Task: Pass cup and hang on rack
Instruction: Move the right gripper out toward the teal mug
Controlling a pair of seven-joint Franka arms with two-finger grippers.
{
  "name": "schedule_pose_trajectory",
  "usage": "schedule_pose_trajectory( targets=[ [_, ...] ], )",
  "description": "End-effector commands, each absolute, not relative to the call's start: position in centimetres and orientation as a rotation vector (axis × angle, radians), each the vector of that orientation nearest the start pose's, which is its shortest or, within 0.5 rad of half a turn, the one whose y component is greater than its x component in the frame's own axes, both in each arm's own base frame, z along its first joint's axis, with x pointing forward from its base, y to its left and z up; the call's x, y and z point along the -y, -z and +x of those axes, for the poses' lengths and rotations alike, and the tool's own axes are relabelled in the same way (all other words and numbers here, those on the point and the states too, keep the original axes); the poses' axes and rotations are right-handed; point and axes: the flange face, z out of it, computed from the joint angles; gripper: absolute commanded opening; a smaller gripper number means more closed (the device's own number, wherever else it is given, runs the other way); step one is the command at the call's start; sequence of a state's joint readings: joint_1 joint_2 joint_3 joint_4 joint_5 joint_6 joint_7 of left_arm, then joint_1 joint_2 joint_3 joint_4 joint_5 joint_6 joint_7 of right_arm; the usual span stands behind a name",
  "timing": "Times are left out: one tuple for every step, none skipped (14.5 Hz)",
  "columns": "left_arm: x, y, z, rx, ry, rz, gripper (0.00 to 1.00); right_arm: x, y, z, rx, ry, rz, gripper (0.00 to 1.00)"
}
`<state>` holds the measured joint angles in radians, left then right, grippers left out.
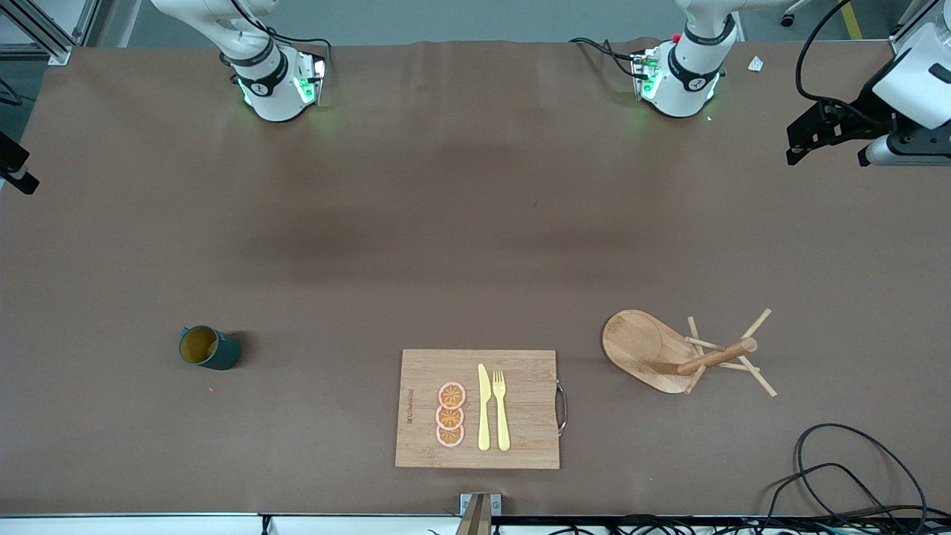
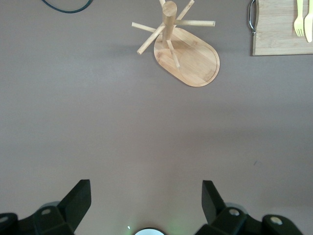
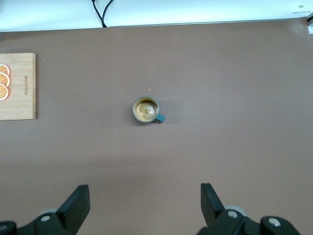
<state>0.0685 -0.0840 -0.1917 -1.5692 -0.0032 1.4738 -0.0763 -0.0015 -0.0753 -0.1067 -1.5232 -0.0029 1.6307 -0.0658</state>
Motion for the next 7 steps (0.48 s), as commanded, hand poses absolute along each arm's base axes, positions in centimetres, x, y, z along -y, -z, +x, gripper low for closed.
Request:
schedule_pose_trajectory(
  targets=[
    [6.9,-66.9,50.8,-0.080,-0.020,-3.144,1.00,6.2,-69.7,53.2,-0.092,0.282,-3.137,1.00],
    [6.9,-66.8,50.9,-0.077,-0.020,-3.144,1.00,6.2,-69.7,53.2,-0.092,0.282,-3.137,1.00],
    [6.8,-66.8,50.9,-0.077,-0.020,-3.144,1.00,6.2,-69.7,53.2,-0.092,0.282,-3.137,1.00],
    [6.7,-66.8,50.9,-0.084,-0.020,-3.144,1.00,6.2,-69.5,53.3,-0.095,0.277,-3.137,1.00],
    [6.6,-66.7,51.0,-0.087,-0.025,-3.143,1.00,6.2,-68.7,53.8,-0.097,0.253,-3.138,1.00],
    [6.6,-66.1,51.5,-0.094,-0.041,-3.143,1.00,6.1,-67.7,54.5,-0.094,0.227,-3.140,1.00],
    [6.5,-65.5,52.1,-0.090,-0.058,-3.149,1.00,5.9,-67.1,55.0,-0.090,0.214,-3.143,1.00]
  ],
)
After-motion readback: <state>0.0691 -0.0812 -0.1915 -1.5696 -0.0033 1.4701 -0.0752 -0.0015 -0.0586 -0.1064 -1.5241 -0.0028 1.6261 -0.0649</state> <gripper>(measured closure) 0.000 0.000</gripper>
